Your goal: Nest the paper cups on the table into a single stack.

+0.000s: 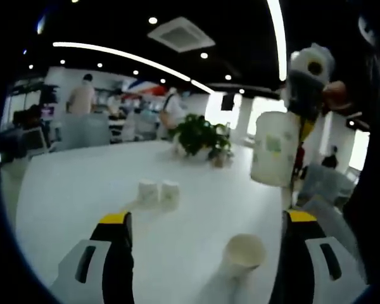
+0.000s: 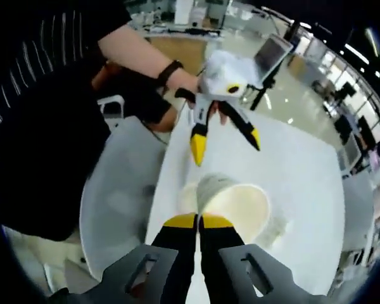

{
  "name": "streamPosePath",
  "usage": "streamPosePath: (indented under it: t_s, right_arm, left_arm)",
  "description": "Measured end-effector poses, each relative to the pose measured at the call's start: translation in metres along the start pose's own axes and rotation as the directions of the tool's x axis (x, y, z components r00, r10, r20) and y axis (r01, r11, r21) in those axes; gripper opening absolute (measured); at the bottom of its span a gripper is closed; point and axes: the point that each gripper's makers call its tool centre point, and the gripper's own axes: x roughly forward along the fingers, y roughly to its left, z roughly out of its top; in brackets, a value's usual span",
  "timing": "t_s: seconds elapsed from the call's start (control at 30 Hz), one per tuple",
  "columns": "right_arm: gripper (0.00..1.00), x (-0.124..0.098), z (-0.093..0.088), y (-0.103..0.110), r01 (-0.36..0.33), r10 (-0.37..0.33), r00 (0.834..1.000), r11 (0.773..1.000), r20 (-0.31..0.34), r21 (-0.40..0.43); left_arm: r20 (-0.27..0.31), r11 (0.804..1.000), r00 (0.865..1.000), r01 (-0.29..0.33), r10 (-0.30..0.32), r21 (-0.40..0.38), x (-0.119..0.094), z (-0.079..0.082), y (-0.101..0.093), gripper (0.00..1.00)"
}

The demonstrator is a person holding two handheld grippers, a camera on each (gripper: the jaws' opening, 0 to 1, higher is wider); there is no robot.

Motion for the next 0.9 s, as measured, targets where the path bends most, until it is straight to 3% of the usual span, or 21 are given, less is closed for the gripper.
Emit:
streamPosePath:
  t_s: [0.33, 0.9]
  right_arm:
    - [0.00, 0.032, -0.006, 0.010, -0.049, 0.037, 0.994, 0.991, -0.098, -0.122]
    - [0.00, 0.078, -0.020, 0.017, -0.109, 0.083, 0.983, 0.981, -0.162, -0.159]
  left_arm:
    - [0.023, 1.000, 1.000, -0.013, 0.013, -0.005, -0.006, -0.006, 0.000, 0.96]
    - [0.047, 0.998, 0.998, -0.038, 0.040, -0.048, -0.017, -0.007, 0.008, 0.96]
